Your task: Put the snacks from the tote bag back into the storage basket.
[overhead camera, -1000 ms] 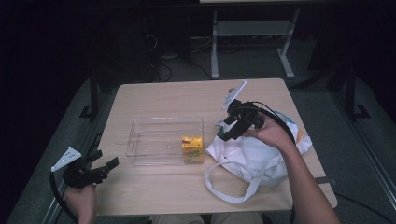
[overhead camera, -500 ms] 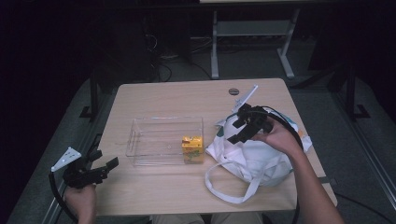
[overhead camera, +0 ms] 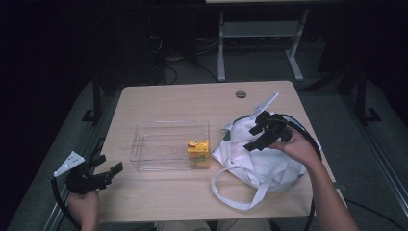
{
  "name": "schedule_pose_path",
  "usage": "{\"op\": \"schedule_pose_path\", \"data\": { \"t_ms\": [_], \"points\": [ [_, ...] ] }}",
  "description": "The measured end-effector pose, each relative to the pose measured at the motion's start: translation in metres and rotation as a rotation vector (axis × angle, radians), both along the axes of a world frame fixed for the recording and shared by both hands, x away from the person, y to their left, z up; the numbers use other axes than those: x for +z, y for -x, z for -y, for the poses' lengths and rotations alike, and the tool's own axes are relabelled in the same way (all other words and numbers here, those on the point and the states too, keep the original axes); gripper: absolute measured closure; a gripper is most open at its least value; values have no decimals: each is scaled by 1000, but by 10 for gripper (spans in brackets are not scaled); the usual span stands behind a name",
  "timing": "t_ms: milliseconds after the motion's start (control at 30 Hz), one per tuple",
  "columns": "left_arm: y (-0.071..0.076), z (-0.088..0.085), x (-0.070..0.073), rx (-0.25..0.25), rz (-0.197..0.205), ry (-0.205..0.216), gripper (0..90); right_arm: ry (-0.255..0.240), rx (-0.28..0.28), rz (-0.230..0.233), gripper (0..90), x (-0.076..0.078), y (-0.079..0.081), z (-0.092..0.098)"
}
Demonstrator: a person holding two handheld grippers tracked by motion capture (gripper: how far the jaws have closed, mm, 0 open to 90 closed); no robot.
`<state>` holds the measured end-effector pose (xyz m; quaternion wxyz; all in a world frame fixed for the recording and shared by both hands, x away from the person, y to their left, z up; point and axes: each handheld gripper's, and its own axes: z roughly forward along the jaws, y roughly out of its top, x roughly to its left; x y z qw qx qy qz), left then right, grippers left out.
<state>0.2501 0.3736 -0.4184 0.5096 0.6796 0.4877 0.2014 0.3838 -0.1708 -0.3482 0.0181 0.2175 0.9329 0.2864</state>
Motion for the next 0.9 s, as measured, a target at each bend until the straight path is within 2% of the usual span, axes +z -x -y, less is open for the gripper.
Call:
{"op": "schedule_pose_path", "data": {
  "t_ms": [167,600,733,900],
  "points": [
    [0,0,0,-1,-2,1,125,-10,-21,13,287,-4,3,11],
    [0,1,0,-1,-1,1,125,-34,-70,13,286,-15,13,34],
    [0,2,0,-5,-3,1,125,-40,-86,-9,285,-20,15,42],
    [-1,2,-1,-3,-3,4,125,-52,-107,-14,286,-26,20,51]
  ]
}}
